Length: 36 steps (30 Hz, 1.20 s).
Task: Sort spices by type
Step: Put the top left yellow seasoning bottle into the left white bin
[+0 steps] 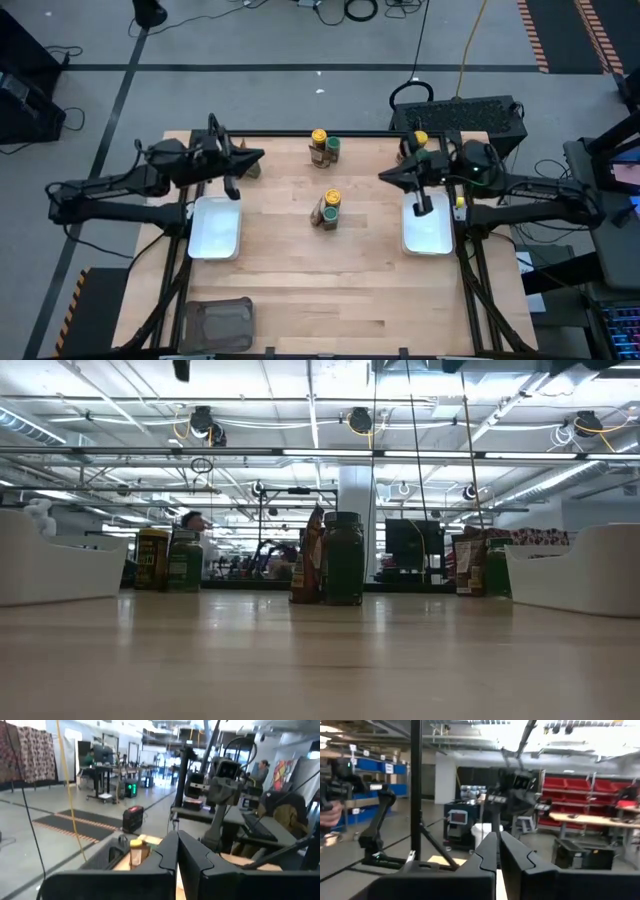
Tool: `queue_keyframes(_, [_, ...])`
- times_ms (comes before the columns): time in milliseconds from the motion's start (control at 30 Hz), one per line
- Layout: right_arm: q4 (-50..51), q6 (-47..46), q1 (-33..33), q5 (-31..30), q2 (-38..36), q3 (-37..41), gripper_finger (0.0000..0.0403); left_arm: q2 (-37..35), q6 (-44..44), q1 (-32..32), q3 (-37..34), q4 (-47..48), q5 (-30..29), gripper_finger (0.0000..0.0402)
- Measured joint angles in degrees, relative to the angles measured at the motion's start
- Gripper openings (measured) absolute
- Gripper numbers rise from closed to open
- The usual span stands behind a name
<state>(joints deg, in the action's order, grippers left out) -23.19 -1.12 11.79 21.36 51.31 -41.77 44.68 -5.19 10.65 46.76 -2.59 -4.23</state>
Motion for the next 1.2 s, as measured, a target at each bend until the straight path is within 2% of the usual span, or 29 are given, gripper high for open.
queue_keyframes(133, [0.4, 0.7, -0.9, -0.1, 5.5, -3.5, 0.0009, 2.8, 0.0, -0.3, 8.5, 14.6, -1.3, 0.0013])
queue_keyframes(233, [2.2, 1.8, -1.0, -1.8, 10.2, -7.1, 0.0022, 4.8, 1.3, 0.1, 16.1, 29.2, -6.7, 0.0013])
queue_keyframes(300, [3.1, 2.2, -1.0, -5.3, 13.2, -9.5, 0.0031, 6.0, 2.7, 1.3, 20.9, 38.4, -10.3, 0.0013])
queue_keyframes(400, [5.1, 2.2, -0.9, -6.9, 17.8, -13.9, 0.0045, 7.7, 4.6, 4.7, 26.4, 49.7, -14.6, 0.0013])
queue_keyframes(467, [8.2, 2.2, -0.7, -6.9, 20.5, -17.3, 0.0053, 8.7, 4.5, 8.4, 27.9, 55.0, -18.2, 0.0013])
queue_keyframes(533, [12.3, 2.3, -0.6, -6.9, 23.0, -20.9, 0.0062, 9.6, 5.4, 12.9, 28.1, 59.3, -19.3, 0.0013])
queue_keyframes(633, [18.8, 2.2, -0.5, -6.9, 26.2, -25.6, 0.0071, 11.6, 7.5, 20.4, 28.1, 64.2, -17.3, 0.0013])
queue_keyframes(800, [26.3, 1.6, -0.5, -6.8, 29.5, -30.4, 0.0081, 17.0, 13.8, 31.1, 28.1, 69.5, -8.0, 0.0013])
queue_keyframes(933, [28.8, 1.6, -0.5, -6.8, 29.9, -30.9, 0.0082, 21.5, 19.0, 36.7, 28.1, 70.3, -7.2, 0.0026])
queue_keyframes(1033, [30.1, 0.8, -0.5, -6.7, 29.8, -31.0, 0.0082, 23.6, 19.3, 39.2, 28.1, 70.1, -7.0, 0.0061])
queue_keyframes(1200, [32.2, -1.3, -0.5, -6.5, 29.7, -31.0, 0.0082, 27.0, 19.5, 41.3, 28.1, 70.6, -6.7, 0.0155])
